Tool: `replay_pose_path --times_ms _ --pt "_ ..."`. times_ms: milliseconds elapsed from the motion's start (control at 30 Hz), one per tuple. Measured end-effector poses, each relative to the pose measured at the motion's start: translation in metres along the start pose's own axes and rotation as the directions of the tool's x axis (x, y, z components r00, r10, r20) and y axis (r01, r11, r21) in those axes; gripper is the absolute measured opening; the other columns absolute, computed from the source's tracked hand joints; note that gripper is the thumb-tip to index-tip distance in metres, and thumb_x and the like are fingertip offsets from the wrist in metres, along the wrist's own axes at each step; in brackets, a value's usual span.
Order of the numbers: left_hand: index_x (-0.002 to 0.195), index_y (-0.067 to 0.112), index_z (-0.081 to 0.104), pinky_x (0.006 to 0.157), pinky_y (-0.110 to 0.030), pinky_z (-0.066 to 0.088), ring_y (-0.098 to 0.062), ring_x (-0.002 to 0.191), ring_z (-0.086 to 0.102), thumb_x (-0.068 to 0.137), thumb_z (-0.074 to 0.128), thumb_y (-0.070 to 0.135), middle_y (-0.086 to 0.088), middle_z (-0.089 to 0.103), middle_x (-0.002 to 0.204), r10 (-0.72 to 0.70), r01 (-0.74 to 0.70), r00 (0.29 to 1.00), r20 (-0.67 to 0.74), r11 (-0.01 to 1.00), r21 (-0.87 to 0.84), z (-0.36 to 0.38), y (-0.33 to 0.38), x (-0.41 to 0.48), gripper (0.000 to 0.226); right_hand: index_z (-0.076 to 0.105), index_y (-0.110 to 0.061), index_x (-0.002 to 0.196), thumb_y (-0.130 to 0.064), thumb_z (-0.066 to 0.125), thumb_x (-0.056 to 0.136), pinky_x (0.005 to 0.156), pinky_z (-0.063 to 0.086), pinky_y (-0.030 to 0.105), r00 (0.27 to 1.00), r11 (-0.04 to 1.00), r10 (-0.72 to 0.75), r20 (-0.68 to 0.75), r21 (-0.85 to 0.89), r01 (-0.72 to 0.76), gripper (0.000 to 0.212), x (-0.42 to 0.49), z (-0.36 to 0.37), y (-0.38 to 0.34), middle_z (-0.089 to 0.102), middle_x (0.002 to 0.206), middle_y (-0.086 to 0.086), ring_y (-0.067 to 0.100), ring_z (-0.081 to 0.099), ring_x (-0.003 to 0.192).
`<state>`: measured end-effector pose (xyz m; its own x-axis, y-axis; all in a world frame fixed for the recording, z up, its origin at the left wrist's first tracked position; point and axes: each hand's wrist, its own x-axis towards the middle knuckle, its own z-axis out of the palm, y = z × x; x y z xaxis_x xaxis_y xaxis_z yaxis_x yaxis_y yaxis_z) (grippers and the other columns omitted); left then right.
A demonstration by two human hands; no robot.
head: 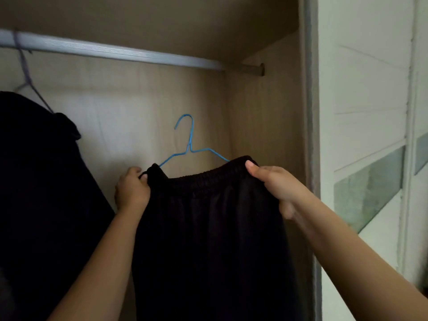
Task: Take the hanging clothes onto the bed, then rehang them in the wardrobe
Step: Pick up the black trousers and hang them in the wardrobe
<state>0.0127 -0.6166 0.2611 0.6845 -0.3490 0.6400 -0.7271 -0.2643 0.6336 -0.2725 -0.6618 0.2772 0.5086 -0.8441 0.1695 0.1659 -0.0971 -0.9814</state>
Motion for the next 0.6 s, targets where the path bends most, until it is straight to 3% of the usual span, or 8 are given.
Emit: replay_pose_path --times_ms 167,233,300,400,467,600 --pt "0.117 0.006 0.057 0.093 -0.043 0.04 -0.038 0.11 0.05 0.087 0.055 0.017 -0.019 0.059 0.117 0.309 -0.298 0.937 -0.164 0.951 0.088 -0.06 0.028 -0.037 0.032 0.059 0.011 0.105 -0.035 0.053 0.09 0.077 0.055 0.036 0.997 0.994 -0.082 -0.012 0.073 0.083 0.048 0.018 0.059 0.001 0.068 0.103 0.024 0.034 0.067 0.091" --pt "0.114 0.008 0.059 0.09 -0.044 0.041 -0.035 0.107 0.052 0.086 0.051 0.022 -0.015 0.062 0.113 0.467 -0.436 0.851 -0.242 0.884 0.172 -0.088 0.043 -0.053 0.033 0.057 0.013 0.103 -0.035 0.052 0.091 0.08 0.054 0.042 0.99 0.985 -0.139 -0.03 0.1 0.141 0.05 0.024 0.078 0.001 0.068 0.101 0.026 0.038 0.066 0.092" --pt "0.11 0.009 0.06 0.087 -0.041 0.042 -0.025 0.106 0.05 0.084 0.046 0.024 -0.011 0.064 0.11 0.607 -0.533 0.729 -0.318 0.794 0.293 -0.118 0.055 -0.063 0.034 0.053 0.017 0.1 -0.038 0.052 0.09 0.077 0.053 0.045 0.977 0.971 -0.208 -0.052 0.109 0.213 0.056 0.03 0.096 -0.002 0.064 0.087 0.022 0.034 0.063 0.081" --pt "0.108 0.01 0.062 0.087 -0.034 0.033 -0.022 0.111 0.046 0.083 0.052 0.019 -0.01 0.064 0.111 0.709 -0.541 0.576 -0.407 0.704 0.461 -0.156 0.065 -0.069 0.027 0.053 0.013 0.083 -0.037 0.049 0.091 0.066 0.045 0.04 0.94 0.94 -0.33 -0.093 0.058 0.336 0.052 0.034 0.123 -0.012 0.053 0.075 0.015 0.025 0.052 0.072" --pt "0.11 0.012 0.061 0.089 -0.037 0.032 -0.029 0.118 0.048 0.083 0.055 0.018 -0.011 0.061 0.118 0.703 -0.454 0.556 -0.443 0.704 0.546 -0.174 0.066 -0.068 0.028 0.053 0.0 0.073 -0.035 0.046 0.093 0.063 0.037 0.035 0.902 0.906 -0.42 -0.099 0.007 0.422 0.041 0.034 0.14 -0.023 0.049 0.069 0.013 0.025 0.047 0.069" --pt "0.118 0.011 0.057 0.096 -0.051 0.036 -0.038 0.126 0.042 0.081 0.056 0.019 -0.018 0.053 0.128 0.623 -0.313 0.65 -0.435 0.741 0.594 -0.194 0.059 -0.061 0.037 0.045 -0.006 0.066 -0.032 0.044 0.094 0.057 0.032 0.03 0.857 0.863 -0.504 -0.103 -0.022 0.505 0.039 0.038 0.168 -0.046 0.042 0.059 0.006 0.023 0.042 0.062"
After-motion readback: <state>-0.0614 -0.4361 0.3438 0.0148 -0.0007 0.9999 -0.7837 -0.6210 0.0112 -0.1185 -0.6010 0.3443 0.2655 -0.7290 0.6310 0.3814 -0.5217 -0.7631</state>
